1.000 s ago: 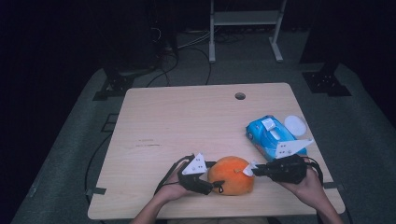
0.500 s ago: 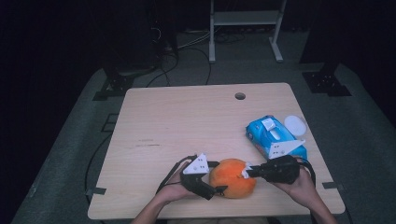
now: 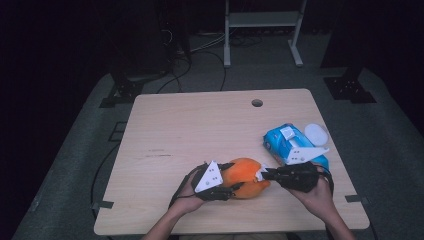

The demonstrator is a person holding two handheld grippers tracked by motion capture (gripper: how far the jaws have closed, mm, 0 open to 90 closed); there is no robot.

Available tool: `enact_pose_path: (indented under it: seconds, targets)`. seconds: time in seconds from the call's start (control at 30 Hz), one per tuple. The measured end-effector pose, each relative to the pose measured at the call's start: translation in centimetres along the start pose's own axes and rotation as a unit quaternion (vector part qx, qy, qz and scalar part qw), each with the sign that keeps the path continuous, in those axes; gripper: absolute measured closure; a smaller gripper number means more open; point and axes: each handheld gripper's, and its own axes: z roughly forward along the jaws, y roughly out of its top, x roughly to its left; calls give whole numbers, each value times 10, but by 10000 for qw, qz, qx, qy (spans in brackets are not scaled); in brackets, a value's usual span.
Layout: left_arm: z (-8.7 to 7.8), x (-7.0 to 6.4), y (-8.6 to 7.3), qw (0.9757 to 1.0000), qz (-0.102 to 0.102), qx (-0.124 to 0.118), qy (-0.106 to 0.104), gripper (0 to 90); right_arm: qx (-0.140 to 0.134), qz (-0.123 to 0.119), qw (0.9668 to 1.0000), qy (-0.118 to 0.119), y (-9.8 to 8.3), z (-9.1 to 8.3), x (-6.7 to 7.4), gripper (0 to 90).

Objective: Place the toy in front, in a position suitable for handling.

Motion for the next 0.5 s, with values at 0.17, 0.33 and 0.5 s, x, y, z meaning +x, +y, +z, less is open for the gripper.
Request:
enact_pose_path:
  seconds: [0.17,0.33,0.5]
  targets:
    - [-1,15,-14,9933,-980,108,-595,197,206,110,9995,194,-7,21,-3,840]
    - [-2,20,-19,9898,-1282,164,-600,294,216,46,9993,315,-11,20,0,839]
    - [-4,19,-20,9902,-1223,193,-653,299,262,244,9992,201,-20,15,-8,839]
